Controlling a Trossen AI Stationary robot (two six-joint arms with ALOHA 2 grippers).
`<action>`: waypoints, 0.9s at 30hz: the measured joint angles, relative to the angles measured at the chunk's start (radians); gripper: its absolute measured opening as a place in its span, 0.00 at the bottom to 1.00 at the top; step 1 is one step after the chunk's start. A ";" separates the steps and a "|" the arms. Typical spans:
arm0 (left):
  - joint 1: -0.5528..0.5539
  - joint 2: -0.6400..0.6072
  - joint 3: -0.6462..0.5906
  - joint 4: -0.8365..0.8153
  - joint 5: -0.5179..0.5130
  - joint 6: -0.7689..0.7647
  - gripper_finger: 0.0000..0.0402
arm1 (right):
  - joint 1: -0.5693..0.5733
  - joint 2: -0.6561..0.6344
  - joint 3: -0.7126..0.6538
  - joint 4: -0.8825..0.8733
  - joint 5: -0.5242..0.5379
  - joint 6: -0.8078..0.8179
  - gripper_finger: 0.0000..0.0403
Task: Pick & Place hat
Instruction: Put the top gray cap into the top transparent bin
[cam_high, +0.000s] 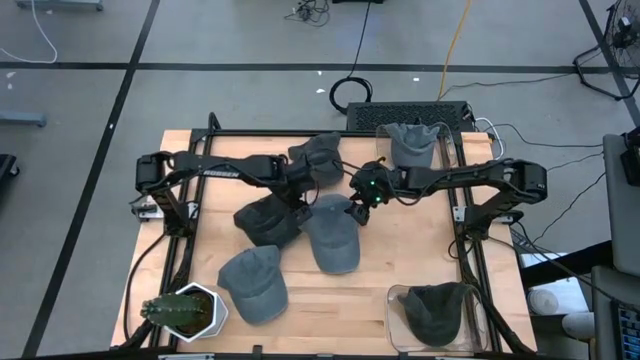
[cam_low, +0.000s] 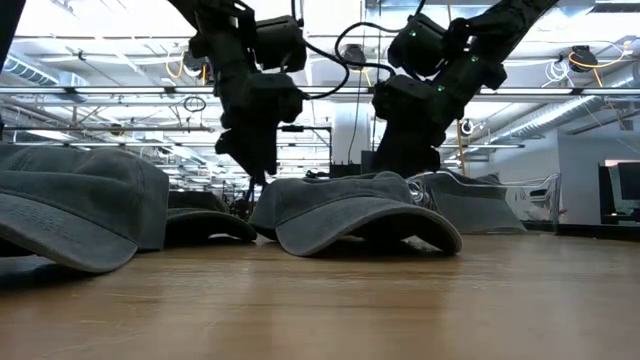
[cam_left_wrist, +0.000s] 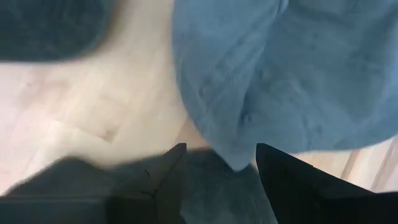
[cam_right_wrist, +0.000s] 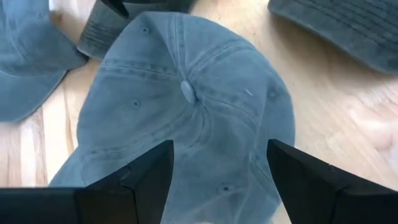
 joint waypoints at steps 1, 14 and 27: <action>0.000 0.005 0.001 0.023 0.005 -0.001 0.51 | 0.000 0.000 -0.002 0.008 0.000 0.000 0.61; -0.011 0.037 0.001 0.090 0.008 -0.020 0.51 | 0.009 -0.001 -0.036 0.048 -0.029 -0.011 0.30; -0.051 0.062 0.001 0.062 0.037 0.080 0.19 | 0.008 -0.021 -0.036 0.040 -0.262 -0.027 0.01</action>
